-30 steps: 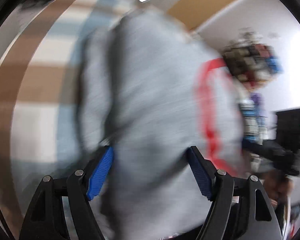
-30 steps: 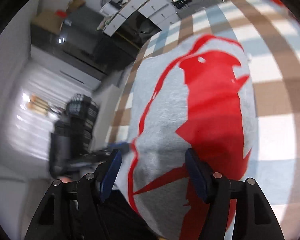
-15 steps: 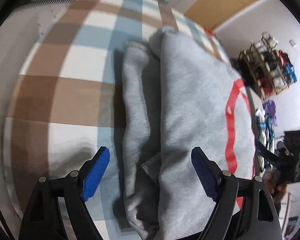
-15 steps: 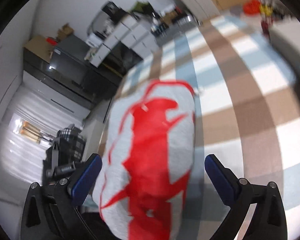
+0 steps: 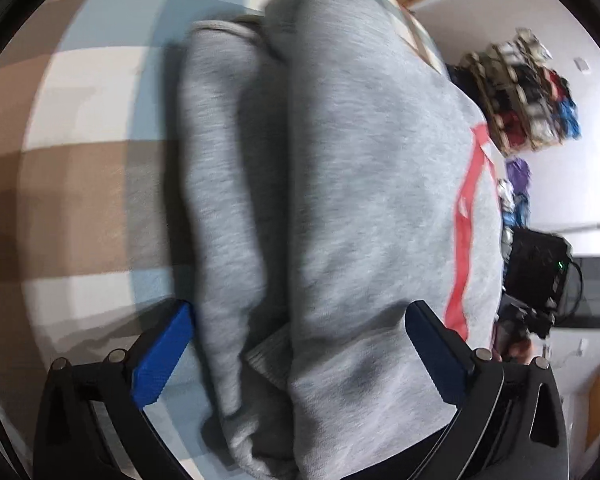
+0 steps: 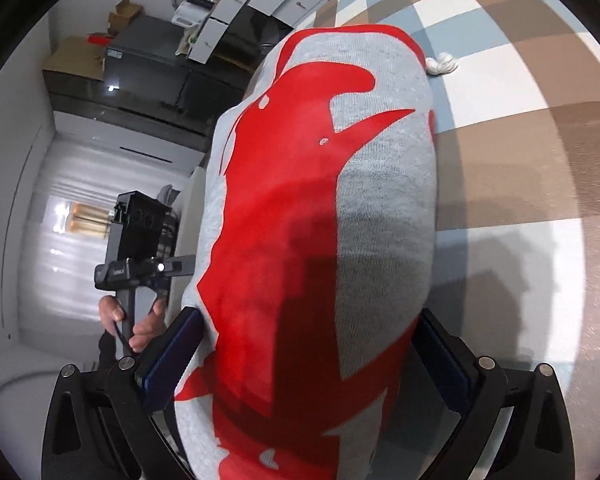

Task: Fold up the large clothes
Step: 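Grasp the folded hoodie bundle with both tools from its sides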

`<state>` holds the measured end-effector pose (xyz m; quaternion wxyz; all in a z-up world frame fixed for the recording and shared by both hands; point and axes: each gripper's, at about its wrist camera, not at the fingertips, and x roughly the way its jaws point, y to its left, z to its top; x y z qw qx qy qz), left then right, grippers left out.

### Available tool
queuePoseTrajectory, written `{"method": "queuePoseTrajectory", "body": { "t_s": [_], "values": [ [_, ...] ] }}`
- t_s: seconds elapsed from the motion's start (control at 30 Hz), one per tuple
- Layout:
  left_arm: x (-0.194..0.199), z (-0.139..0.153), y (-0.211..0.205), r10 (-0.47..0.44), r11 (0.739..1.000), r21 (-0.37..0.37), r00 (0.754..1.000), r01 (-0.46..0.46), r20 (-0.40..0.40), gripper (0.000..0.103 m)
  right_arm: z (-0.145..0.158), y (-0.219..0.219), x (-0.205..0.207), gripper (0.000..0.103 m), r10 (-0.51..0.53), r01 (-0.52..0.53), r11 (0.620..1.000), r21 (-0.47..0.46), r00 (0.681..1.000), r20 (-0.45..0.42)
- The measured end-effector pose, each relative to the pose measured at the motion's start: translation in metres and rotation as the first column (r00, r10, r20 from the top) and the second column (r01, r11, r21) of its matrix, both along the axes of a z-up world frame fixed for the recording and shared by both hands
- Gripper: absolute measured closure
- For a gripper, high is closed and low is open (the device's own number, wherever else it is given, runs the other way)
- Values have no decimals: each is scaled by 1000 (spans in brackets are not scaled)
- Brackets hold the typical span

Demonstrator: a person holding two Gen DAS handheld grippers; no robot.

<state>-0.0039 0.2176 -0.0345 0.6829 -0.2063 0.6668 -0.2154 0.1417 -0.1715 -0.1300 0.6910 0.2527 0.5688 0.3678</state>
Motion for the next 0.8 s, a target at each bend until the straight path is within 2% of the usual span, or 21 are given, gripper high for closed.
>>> {"method": "queuePoseTrajectory", "body": {
  "t_s": [0.03,0.1,0.13,0.17,0.3,0.37,0.43,0.5,0.53,0.67,0.8],
  "values": [
    [1,1,-14,-23,999,-39,1000,24,5,2,-4,0,2,0,2,-2,1000,18,1000,-7],
    [-1,8,-30,-119,993,21,992,119,40,2,-11,-5,0,0,-5,7,998,57,999,-31],
    [-7,12,-41,-168,985,39,985,166,46,7,-12,-5,-2,0,-6,9,998,66,999,-36],
    [-8,11,-48,-191,982,9,981,191,41,13,-12,-3,-2,0,0,2,998,60,1000,-30],
    [0,8,-59,-168,984,-59,984,171,52,30,-11,-3,-1,0,-7,7,998,65,1000,-10],
    [-1,7,-65,-157,983,-81,985,162,66,40,-11,-6,-6,5,-26,26,996,87,1000,-3],
    [-10,11,-63,-141,985,-85,986,149,91,50,-6,-11,-15,20,-35,33,995,94,999,21],
    [-15,18,-64,-126,987,-87,985,137,118,59,1,-16,-23,29,-42,37,993,115,998,46],
    [-16,23,-67,-130,986,-88,982,142,137,63,2,-18,-24,29,-49,43,991,127,998,42],
    [-22,21,-78,-192,976,-72,970,204,150,66,7,-16,-37,28,2,-5,993,117,999,32],
    [-9,6,-72,-155,978,-126,983,167,97,62,0,-11,-33,17,-4,3,994,105,1000,5]
  ]
}}
